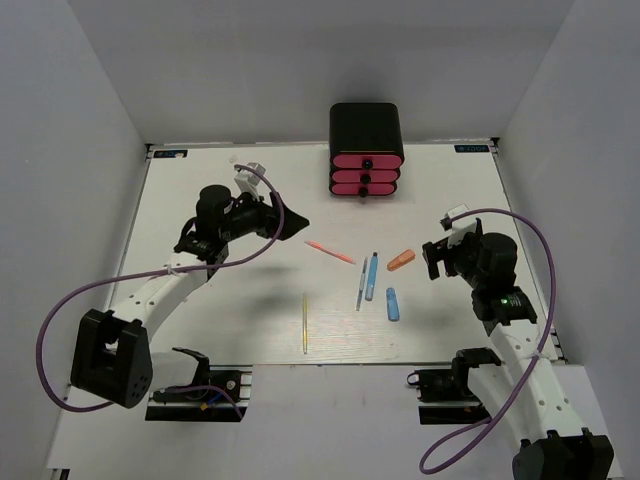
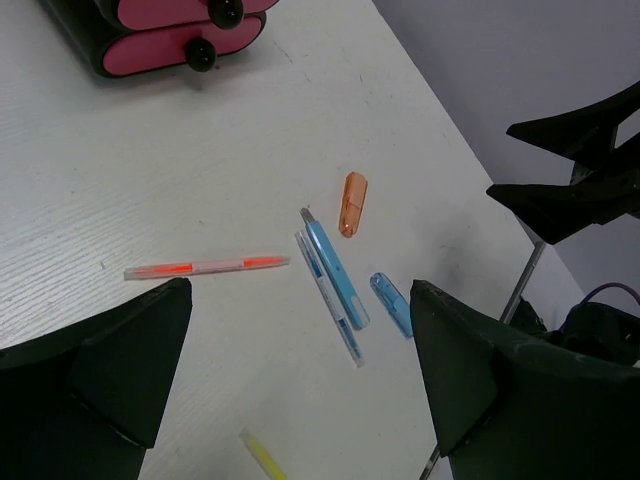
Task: Sort the stationery into containers
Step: Open the drawer at the center of the board.
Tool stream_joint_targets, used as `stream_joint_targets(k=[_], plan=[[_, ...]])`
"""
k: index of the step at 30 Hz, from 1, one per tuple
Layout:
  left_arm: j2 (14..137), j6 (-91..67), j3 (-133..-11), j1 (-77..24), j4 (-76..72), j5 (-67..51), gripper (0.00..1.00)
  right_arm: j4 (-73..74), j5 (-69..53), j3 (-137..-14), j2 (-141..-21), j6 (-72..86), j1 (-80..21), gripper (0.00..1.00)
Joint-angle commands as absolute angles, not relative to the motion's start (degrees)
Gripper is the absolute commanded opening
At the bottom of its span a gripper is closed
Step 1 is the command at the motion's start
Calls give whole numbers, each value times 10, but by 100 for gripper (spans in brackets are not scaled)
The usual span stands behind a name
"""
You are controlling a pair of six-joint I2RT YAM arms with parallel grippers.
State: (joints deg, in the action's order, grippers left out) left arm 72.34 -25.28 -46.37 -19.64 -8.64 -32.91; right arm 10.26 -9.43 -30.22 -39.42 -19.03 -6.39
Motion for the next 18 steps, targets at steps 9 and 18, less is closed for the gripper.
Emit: stream_joint_targets(k=[9, 18], plan=[[733, -286, -450, -199, -150, -331, 100, 101, -114, -301, -399, -206, -62, 90], [918, -302, -625, -250, -130, -282, 27, 103, -58, -308, -453, -215, -61, 90]])
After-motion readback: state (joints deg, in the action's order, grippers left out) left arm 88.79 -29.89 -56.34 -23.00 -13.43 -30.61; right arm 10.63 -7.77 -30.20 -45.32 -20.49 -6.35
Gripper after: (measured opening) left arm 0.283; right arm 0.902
